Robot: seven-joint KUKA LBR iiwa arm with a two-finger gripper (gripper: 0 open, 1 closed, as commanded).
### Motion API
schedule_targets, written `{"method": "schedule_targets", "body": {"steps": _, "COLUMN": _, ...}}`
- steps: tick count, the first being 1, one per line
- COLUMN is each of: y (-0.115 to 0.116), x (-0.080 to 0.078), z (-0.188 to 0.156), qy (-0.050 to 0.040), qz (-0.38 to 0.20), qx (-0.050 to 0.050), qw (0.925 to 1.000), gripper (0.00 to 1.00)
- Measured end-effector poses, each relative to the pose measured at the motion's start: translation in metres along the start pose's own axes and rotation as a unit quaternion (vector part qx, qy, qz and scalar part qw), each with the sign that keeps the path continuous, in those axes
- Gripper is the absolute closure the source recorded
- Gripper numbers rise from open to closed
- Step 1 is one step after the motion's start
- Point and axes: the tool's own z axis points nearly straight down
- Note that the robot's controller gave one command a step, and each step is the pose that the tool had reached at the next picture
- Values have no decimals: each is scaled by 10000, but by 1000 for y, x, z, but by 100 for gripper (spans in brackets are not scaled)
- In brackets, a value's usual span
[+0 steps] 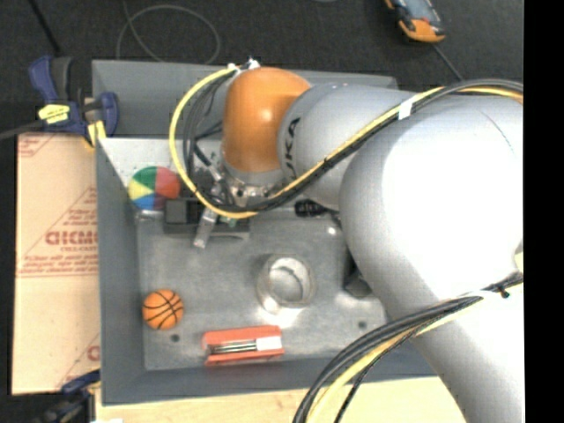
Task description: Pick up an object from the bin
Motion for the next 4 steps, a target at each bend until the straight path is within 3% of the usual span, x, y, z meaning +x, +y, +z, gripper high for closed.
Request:
{"method": "schedule_targets", "body": {"steps": 1, "y": 0, "x": 0, "z": 0, "qy": -2, "qz": -5, "qx": 2, "qw": 10000, "gripper": 100}}
{"method": "schedule_targets", "body": {"steps": 2, "y": -1, "x": 0, "z": -23, "qy": 137, "qz": -28, "qx": 127, "qw": 9998, "gripper": 100}}
{"method": "schedule_targets", "body": {"steps": 3, "y": -1, "x": -1, "z": -11, "qy": 144, "qz": -31, "qx": 140, "qw": 9998, "gripper": 100}}
{"method": "schedule_targets", "body": {"steps": 4, "y": 1, "x": -4, "z": -105, "qy": 110, "qz": -38, "qx": 107, "qw": 9999, "gripper": 100}}
